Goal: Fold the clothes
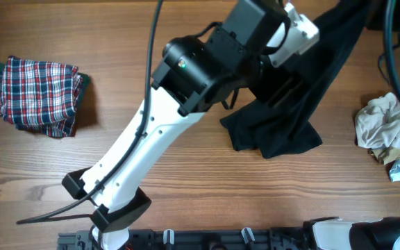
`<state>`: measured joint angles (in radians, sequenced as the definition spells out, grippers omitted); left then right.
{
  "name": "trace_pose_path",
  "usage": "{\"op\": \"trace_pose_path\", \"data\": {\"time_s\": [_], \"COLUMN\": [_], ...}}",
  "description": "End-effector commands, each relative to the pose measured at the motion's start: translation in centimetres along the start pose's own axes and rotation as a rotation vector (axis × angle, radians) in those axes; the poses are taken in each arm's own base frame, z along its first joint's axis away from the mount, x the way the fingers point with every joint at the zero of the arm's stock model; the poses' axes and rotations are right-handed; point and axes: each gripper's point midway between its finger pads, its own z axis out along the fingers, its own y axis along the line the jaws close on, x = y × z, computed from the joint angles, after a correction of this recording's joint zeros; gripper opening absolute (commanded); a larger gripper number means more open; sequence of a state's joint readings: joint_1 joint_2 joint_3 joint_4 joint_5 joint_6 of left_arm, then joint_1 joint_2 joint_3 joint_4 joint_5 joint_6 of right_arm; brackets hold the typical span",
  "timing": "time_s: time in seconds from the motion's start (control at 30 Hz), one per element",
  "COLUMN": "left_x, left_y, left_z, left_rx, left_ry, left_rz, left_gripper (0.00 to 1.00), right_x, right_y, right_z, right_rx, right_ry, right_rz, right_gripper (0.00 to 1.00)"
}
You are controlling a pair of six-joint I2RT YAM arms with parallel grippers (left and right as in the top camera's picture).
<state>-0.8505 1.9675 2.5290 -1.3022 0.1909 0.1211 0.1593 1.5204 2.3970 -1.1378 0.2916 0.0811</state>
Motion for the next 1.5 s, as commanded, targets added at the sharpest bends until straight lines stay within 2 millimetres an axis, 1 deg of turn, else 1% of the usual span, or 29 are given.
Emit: {"op": "trace_pose_path", "data": {"time_s": [0.0,0.13,0.17,0.3,0.43,0.53,0.6,0.67,0.77,0.8,0.9,1.0,1.07,1.2,1.27,1.33,1.4,1.47], "left_x": [0.9,1.6,2.0,2.7,3.2,3.4,3.4,3.4,3.8,3.8,3.7,2.9,2.5,2.3,1.9,1.4,1.1,1.1], "left_y": [-0.5,-1.5,-1.9,-1.7,-1.4,-1.3,-1.4,-1.9,-1.6,-1.6,-2.1,-2.1,-2.1,-1.6,-1.6,-1.6,-1.6,-1.6], "left_z": [2.4,4.4,5.2,6.9,9.0,9.8,10.2,10.6,10.5,10.2,8.9,7.0,6.3,6.3,6.3,6.4,6.4,6.5], "left_rx": [-0.009,0.012,0.016,-0.001,-0.005,-0.007,-0.005,-0.003,-0.060,-0.089,-0.128,-0.161,-0.161,-0.172,-0.170,-0.167,-0.166,-0.166], "left_ry": [0.050,0.089,0.107,0.138,0.158,0.165,0.163,0.165,0.178,0.179,0.171,0.137,0.118,0.103,0.084,0.061,0.050,0.051], "left_rz": [0.005,0.017,0.023,0.012,-0.021,-0.045,-0.045,-0.046,-0.067,-0.067,-0.070,-0.089,-0.114,-0.197,-0.201,-0.218,-0.219,-0.219], "left_gripper": [0.72,0.71,0.71,0.72,0.72,0.72,0.72,0.72,0.72,0.72,0.72,0.72,0.72,0.72,0.72,0.72,0.72,0.72], "right_x": [0.0,0.5,0.6,0.6,0.6,0.6,0.6,0.5,0.5,0.5,0.6,0.9,1.0,1.1,1.0,0.9,0.8,0.8], "right_y": [-2.4,-2.5,-2.5,-2.4,-2.4,-2.4,-2.0,-1.8,-1.9,-2.3,-3.2,-3.1,-3.0,-2.8,-2.8,-2.2,-1.1,-0.9], "right_z": [-1.0,-0.9,-0.8,-0.7,-0.7,-0.7,-0.7,-0.7,-0.7,-0.7,-0.5,0.0,0.5,0.9,1.0,1.1,1.2,1.2], "right_rx": [0.124,0.135,0.135,0.131,0.131,0.130,0.105,0.097,0.103,0.122,0.182,0.190,0.189,0.189,0.187,0.154,0.087,0.076], "right_ry": [-0.012,0.009,0.013,0.013,0.012,0.012,0.013,0.013,0.012,0.010,0.008,0.018,0.025,0.027,0.023,0.023,0.027,0.028], "right_rz": [0.141,0.155,0.154,0.170,0.170,0.170,0.170,0.170,0.154,0.153,0.150,0.164,0.167,0.186,0.188,0.192,0.206,0.231], "right_gripper": [0.04,0.04,0.04,0.04,0.04,0.04,0.04,0.04,0.04,0.04,0.04,0.04,0.04,0.04,0.04,0.04,0.04,0.04]}}
